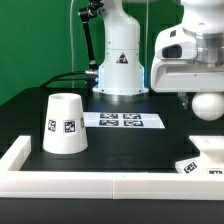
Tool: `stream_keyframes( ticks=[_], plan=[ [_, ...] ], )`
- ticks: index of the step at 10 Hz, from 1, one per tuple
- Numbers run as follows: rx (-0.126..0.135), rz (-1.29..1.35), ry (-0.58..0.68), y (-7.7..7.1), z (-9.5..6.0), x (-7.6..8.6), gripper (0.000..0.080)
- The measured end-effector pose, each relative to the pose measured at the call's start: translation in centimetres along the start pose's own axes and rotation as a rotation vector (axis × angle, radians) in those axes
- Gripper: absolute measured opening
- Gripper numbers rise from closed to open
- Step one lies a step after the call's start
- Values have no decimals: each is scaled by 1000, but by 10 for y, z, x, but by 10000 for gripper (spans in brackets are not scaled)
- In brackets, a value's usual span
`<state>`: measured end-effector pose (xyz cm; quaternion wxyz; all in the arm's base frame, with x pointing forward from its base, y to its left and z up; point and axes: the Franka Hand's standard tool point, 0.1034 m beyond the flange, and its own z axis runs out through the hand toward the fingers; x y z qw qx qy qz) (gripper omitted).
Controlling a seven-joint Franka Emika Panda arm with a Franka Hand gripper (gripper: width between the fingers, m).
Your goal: Assemble lamp
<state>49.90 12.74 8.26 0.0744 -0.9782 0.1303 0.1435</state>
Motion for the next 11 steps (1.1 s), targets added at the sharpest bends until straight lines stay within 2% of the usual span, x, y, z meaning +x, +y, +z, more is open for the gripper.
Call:
stream_keyframes(
  ticks=[1,3,4,5,6,8,10,11],
  plan=[
    [4,-9,52,-1,-2,2,579],
    [10,-44,191,-1,-42,15,579],
    [14,-58,246,-4,-56,21,579],
    [17,-56,316,-9,-63,25,579],
    [21,-56,356,-14,-63,26,579],
    [55,-69,497,-20,-59,27,579],
    [58,-161,651,-26,-49,26,579],
    [57,-188,706,-23,-51,26,579]
  ],
)
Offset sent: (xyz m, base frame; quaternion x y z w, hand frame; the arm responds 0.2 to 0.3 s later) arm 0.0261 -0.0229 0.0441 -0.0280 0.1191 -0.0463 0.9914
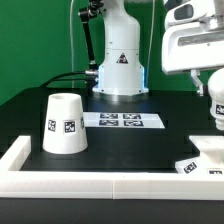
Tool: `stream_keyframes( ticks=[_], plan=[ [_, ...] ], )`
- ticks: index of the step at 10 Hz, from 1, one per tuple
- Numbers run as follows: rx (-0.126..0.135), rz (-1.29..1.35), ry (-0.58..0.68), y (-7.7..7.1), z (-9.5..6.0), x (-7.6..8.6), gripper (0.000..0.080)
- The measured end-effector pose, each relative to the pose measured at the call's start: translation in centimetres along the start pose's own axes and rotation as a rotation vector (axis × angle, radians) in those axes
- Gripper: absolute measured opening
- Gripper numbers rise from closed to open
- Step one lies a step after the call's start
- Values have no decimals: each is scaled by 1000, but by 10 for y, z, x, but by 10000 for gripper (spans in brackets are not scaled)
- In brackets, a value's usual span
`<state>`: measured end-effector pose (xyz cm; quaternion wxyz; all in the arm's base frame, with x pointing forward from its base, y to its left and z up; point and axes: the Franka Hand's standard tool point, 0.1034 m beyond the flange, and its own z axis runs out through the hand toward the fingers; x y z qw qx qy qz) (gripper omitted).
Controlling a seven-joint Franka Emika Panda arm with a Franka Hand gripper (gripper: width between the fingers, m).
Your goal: Assemble lamp
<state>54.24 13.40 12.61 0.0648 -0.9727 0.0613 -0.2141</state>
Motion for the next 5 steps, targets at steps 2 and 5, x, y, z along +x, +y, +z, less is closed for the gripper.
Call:
stream_keyframes(
  ticks=[2,5],
  plan=[
    [14,-79,114,-1,-5,1,579],
    [2,-79,116,3,-3,-4,579]
  ],
)
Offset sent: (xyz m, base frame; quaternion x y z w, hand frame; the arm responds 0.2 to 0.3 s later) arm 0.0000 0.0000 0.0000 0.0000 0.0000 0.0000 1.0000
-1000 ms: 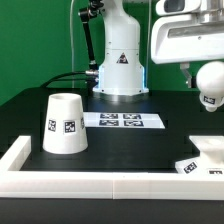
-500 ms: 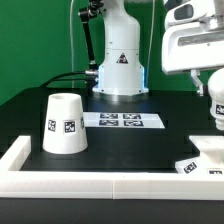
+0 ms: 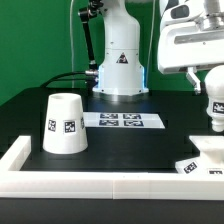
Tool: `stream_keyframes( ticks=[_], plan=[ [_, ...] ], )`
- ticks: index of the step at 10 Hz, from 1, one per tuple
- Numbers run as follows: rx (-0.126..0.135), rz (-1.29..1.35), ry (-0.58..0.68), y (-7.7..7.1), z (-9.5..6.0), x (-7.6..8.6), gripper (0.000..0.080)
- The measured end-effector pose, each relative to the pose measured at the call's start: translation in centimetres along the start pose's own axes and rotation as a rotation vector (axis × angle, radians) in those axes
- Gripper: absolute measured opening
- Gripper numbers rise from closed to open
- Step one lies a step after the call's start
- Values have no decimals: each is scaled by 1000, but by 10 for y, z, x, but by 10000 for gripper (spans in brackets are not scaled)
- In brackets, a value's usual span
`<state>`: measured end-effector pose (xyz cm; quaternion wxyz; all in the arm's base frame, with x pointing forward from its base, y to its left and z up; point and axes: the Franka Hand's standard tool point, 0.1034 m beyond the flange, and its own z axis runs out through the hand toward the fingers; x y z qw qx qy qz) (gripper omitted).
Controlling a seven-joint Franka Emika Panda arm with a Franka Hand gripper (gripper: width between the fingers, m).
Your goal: Assemble lamp
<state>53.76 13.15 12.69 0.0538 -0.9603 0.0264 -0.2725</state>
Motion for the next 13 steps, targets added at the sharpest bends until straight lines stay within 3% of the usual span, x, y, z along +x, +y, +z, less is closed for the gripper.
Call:
stream_keyframes(
  ticks=[3,4,5,8,12,13],
  plan=[
    [-5,-100,-12,0,5,-9,579],
    [-19,-184,-17,11,5,-4,579],
    [-37,-225,-9,30,-2,15,579],
    [-30,-199,-76,36,-9,56,579],
    [-31,-205,-69,34,-4,53,579],
    [-27,-198,-85,33,-3,65,579]
  ],
)
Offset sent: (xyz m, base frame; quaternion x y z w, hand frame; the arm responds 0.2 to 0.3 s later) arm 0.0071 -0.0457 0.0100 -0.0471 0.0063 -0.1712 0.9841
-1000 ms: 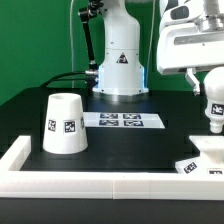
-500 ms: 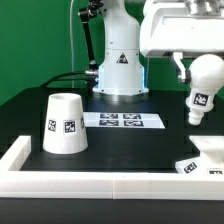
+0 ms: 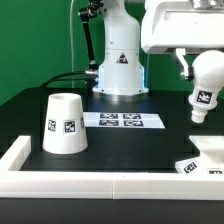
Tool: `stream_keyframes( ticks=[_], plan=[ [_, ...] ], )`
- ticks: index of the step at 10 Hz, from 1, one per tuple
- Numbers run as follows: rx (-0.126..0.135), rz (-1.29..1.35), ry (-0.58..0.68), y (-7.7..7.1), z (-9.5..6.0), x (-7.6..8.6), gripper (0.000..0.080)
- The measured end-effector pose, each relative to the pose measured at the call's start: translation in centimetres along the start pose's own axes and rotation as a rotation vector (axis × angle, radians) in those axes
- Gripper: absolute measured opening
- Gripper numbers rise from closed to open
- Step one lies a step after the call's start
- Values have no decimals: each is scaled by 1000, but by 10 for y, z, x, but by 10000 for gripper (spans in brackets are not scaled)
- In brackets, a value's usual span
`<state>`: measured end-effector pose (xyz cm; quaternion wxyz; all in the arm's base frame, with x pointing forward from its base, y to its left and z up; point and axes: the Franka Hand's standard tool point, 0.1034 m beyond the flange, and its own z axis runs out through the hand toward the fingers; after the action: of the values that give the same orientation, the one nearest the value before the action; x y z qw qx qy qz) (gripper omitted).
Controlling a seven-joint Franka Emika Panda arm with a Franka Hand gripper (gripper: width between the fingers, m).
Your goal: Assemble lamp
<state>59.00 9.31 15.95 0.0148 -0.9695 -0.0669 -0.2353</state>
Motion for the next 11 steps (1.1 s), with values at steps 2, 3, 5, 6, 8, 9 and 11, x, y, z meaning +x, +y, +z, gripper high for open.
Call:
stream_keyframes(
  ticks=[2,3,5,6,8,9,11],
  plan=[
    [2,59,46,-8,2,18,579],
    [-2,41,65,-9,4,17,579],
    [-15,38,115,-6,6,14,579],
    [-14,38,111,-6,6,14,579],
    [-13,11,118,-14,16,18,579],
    [-20,1,121,-9,19,22,579],
    [-23,-3,126,-9,23,20,579]
  ],
)
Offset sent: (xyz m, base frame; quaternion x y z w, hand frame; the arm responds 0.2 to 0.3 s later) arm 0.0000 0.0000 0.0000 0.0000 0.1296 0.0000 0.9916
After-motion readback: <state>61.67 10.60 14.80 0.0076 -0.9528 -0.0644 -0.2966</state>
